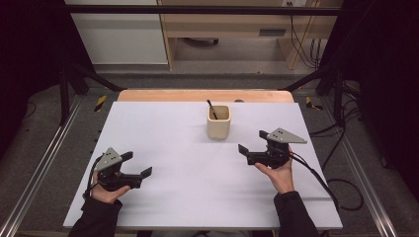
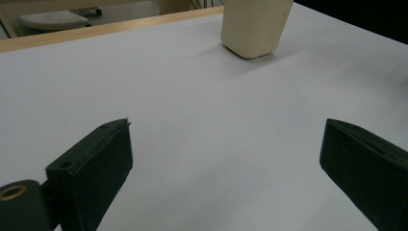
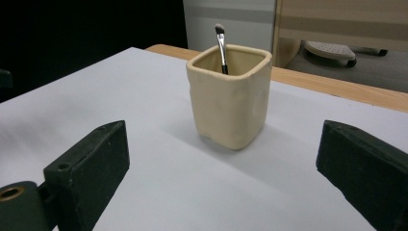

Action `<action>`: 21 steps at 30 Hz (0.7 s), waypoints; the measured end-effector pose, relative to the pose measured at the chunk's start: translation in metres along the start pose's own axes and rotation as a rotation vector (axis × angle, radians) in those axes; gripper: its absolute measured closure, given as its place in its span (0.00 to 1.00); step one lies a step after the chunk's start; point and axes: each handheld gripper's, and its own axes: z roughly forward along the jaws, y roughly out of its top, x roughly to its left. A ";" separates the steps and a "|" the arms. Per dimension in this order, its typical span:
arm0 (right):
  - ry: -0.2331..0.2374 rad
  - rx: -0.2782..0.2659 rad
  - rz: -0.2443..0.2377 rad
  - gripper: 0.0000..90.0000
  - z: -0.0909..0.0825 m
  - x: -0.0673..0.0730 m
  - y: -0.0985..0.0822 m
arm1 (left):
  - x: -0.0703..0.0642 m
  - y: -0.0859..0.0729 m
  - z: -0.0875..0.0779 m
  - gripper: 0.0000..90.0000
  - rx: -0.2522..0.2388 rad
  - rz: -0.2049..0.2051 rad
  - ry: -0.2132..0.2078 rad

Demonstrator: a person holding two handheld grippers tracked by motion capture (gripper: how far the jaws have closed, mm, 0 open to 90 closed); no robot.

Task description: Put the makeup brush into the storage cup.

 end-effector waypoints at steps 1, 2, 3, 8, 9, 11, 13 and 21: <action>0.001 0.006 -0.005 0.04 -0.002 0.001 -0.002 | 0.000 0.000 0.000 0.05 0.001 -0.001 0.000; -0.003 0.012 -0.007 0.04 -0.003 0.002 -0.003 | 0.000 0.000 0.000 0.05 0.002 -0.002 -0.001; -0.007 0.014 -0.012 0.04 -0.005 0.003 -0.004 | 0.000 0.000 0.000 0.04 0.002 -0.002 -0.001; -0.005 0.024 -0.020 0.03 -0.015 0.005 -0.008 | 0.000 0.000 0.000 0.04 0.000 -0.001 -0.004; -0.008 0.021 -0.023 0.03 -0.016 0.005 -0.010 | 0.000 0.000 0.000 0.04 0.000 -0.002 -0.005; -0.010 0.017 -0.014 0.03 -0.021 0.004 -0.011 | 0.000 0.000 0.000 0.04 0.001 -0.003 -0.005; -0.015 0.010 -0.011 0.02 -0.025 0.003 -0.014 | 0.000 0.000 0.000 0.04 0.000 -0.001 -0.007; -0.033 0.029 0.004 0.03 -0.037 -0.006 -0.029 | -0.001 -0.001 0.001 0.04 0.003 -0.001 -0.007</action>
